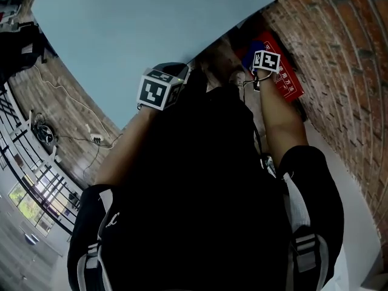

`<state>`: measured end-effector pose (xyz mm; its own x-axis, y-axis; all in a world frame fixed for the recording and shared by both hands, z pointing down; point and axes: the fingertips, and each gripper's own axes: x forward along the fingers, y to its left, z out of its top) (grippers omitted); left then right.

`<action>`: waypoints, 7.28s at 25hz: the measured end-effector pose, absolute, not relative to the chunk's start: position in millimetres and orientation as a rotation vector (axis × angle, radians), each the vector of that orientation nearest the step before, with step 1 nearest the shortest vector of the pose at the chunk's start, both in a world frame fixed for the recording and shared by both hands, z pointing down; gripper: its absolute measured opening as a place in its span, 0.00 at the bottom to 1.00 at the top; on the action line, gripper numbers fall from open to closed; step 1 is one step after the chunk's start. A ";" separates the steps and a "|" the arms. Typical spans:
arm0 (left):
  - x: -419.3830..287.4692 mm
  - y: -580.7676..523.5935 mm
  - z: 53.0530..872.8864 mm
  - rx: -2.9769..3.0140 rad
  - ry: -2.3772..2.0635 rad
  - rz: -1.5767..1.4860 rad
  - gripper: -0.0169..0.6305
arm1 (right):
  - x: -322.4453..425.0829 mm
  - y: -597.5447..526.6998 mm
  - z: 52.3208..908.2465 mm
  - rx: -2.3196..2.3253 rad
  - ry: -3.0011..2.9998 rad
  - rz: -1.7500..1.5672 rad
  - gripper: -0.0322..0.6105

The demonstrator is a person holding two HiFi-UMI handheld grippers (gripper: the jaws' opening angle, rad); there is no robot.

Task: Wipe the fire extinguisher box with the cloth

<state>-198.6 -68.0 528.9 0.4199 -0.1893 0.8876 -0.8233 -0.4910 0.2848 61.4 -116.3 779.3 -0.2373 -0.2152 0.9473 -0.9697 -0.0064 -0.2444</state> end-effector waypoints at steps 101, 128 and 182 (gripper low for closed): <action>-72.9 -88.8 527.1 2.089 -0.510 1.200 0.04 | 177.0 27.9 778.5 1.280 -1.344 1.520 0.18; -74.5 -93.0 526.8 2.075 -0.525 1.163 0.04 | 218.5 54.0 779.7 1.337 -1.113 1.505 0.18; 13.8 -60.6 483.6 2.389 -0.313 1.028 0.04 | 180.1 -12.9 507.5 2.246 -1.767 0.954 0.18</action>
